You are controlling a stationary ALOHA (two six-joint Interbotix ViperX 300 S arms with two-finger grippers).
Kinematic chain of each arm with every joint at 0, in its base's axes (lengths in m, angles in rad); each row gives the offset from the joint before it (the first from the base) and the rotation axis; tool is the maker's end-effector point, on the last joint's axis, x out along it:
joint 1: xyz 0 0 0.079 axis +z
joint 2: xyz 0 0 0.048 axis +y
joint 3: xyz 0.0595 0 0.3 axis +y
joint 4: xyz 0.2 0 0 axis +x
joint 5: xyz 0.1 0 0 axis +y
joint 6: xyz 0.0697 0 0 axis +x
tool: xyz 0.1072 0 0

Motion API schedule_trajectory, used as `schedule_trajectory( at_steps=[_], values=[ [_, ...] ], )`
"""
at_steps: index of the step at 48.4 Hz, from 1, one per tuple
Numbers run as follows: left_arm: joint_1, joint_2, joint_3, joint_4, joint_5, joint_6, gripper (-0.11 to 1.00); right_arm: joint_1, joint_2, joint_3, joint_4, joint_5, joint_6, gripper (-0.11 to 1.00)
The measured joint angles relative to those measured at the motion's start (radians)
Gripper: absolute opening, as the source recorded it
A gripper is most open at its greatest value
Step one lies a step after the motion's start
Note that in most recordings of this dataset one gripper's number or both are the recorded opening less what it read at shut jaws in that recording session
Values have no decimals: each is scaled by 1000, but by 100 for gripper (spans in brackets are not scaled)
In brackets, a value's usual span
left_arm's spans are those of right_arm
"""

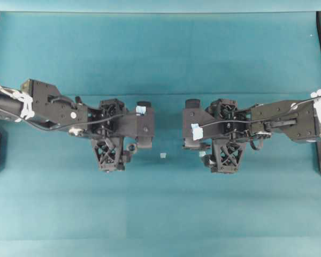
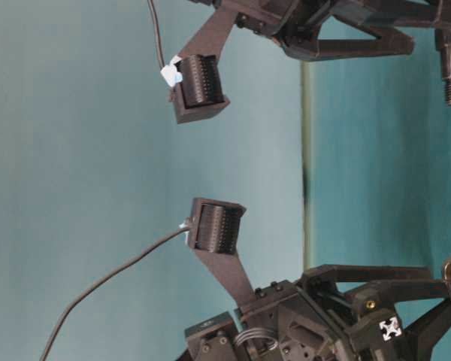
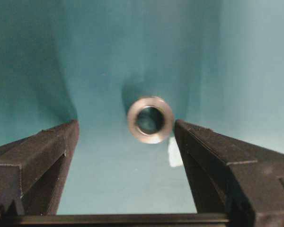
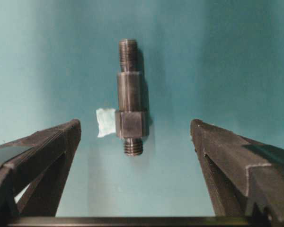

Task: Insert the washer onto the shaft with both hands.
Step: 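Lower both open grippers toward the washer and the shaft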

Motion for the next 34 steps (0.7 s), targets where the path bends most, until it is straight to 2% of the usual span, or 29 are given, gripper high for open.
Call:
schedule_trajectory(
  at_steps=[34],
  values=[
    [-5,20,-12,0,-23,0,88,0,3,0,0,-8,0,88]
  ],
)
